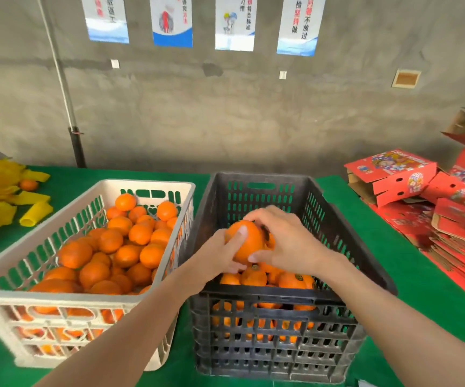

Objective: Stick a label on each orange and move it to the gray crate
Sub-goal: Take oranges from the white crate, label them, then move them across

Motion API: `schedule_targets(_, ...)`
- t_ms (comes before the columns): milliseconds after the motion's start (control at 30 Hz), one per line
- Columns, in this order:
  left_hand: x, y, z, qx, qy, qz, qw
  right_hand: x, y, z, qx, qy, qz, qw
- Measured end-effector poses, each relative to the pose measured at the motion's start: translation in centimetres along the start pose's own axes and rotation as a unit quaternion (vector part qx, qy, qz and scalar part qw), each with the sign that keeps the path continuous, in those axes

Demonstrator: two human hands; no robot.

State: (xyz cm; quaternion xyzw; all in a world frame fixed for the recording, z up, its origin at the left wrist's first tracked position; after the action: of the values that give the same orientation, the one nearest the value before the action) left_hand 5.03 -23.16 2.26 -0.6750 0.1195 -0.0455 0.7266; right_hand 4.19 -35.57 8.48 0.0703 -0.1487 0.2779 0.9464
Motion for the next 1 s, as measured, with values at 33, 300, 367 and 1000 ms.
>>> schedule_targets(33, -0.4, 0.0, 0.0, -0.090, 0.011, 0.004, 0.996, -0.4, 1.3, 0.2, 0.001, -0.020, 0.003, 1.000)
schedule_targets(300, -3.0, 0.5, 2.2, -0.274, -0.013, -0.022, 0.961, -3.5, 0.7, 4.0, 0.335, -0.260, -0.194, 0.885)
schedule_targets(367, -3.4, 0.2, 1.9, -0.284, 0.010, -0.029, 0.958, -3.9, 1.3, 3.7, 0.459, -0.250, -0.209, 0.826)
schedule_targets(1000, -3.5, -1.4, -0.3, -0.319, 0.016, -0.008, 0.948, -4.6, 6.8, 3.7, 0.089, -0.316, -0.077, 0.941)
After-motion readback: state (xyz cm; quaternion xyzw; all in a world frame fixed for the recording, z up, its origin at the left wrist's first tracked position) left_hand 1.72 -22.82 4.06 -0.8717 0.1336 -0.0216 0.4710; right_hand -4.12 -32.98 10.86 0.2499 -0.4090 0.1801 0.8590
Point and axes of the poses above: each hand's wrist, its own x-axis towards the middle knuckle, its own z-axis out of the back of the hand, y = z × x, the point moved 6 cm from there along x, towards the middle knuckle, and after that the axes turned 13 degrees about -x, right-handed, at the moved point
